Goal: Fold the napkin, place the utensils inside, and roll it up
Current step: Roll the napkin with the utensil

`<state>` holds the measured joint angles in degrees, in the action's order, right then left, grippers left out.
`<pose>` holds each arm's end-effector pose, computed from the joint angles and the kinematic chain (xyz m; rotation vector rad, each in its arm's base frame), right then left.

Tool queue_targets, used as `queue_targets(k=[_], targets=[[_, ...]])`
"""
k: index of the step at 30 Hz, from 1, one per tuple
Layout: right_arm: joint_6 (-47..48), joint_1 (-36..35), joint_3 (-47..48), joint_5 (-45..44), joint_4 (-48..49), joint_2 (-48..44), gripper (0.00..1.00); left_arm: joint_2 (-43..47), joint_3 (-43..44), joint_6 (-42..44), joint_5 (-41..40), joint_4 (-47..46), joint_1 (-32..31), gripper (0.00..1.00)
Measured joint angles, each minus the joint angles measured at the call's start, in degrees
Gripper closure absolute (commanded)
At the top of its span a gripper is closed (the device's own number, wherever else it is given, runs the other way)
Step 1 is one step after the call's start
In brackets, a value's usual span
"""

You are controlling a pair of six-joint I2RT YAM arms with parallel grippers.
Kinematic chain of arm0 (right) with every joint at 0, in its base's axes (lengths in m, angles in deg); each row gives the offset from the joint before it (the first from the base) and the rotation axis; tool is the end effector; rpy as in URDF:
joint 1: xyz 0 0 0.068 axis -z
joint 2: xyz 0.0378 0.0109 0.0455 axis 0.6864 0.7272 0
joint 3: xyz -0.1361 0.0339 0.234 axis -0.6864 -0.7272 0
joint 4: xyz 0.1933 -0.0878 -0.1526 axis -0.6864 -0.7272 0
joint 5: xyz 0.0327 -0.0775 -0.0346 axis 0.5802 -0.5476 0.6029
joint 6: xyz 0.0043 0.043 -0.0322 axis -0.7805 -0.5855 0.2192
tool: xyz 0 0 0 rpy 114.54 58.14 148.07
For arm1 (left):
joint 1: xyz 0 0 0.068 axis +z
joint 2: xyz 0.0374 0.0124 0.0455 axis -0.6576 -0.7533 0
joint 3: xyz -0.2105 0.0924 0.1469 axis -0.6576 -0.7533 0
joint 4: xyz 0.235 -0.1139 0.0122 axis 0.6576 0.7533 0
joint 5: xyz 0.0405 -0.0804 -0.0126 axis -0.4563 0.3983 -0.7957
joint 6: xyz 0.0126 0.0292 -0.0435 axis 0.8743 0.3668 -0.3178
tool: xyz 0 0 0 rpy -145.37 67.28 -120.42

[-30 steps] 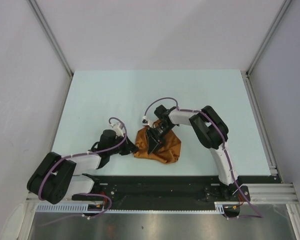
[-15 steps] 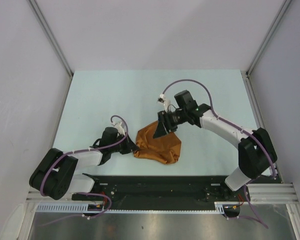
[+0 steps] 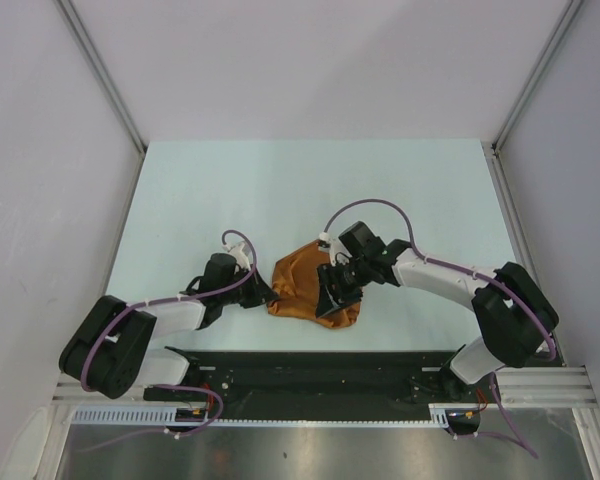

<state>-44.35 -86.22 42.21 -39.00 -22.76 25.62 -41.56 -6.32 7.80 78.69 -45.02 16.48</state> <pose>0.2060 0.2192 0.2000 -0.7435 2.6940 1.1549 0.1888 -0.1002 0.1210 -0.0918 2.4125 -0.9533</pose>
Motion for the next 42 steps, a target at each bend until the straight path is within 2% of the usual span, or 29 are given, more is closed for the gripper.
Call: queue_targets(k=[15, 21, 23, 24, 28, 32, 42], targets=[[-0.37, 2.89, -6.58, -7.87, 0.55, 1.9, 0.48, 0.0, 0.63, 0.02, -0.02, 1.22, -0.02, 1.0], [-0.04, 2.67, -6.08, -10.56, -0.44, 1.29, 0.44, -0.26, 1.07, 0.07, 0.0, 1.79, -0.04, 1.0], [1.25, 1.64, -5.16, -12.52, -1.92, 0.26, 0.37, -0.46, 1.42, 0.09, 0.04, 2.25, -0.04, 1.0], [2.51, 0.72, -4.0, -14.01, -2.97, -0.5, 0.21, -0.52, 1.62, 0.11, 0.07, 2.51, -0.04, 1.0], [7.54, -5.25, 0.68, -19.63, -3.65, -3.34, 0.2, -0.87, 2.08, 0.26, 0.28, 3.08, -0.04, 1.0], [12.83, -12.44, 3.19, -24.46, -0.04, -4.55, 0.19, -1.01, 2.38, 0.59, 0.39, 3.54, -0.04, 1.0], [20.68, -17.59, 1.68, -32.3, 4.31, 2.32, 0.19, -1.07, 3.08, 1.14, 0.42, 4.87, -0.04, 1.0]])
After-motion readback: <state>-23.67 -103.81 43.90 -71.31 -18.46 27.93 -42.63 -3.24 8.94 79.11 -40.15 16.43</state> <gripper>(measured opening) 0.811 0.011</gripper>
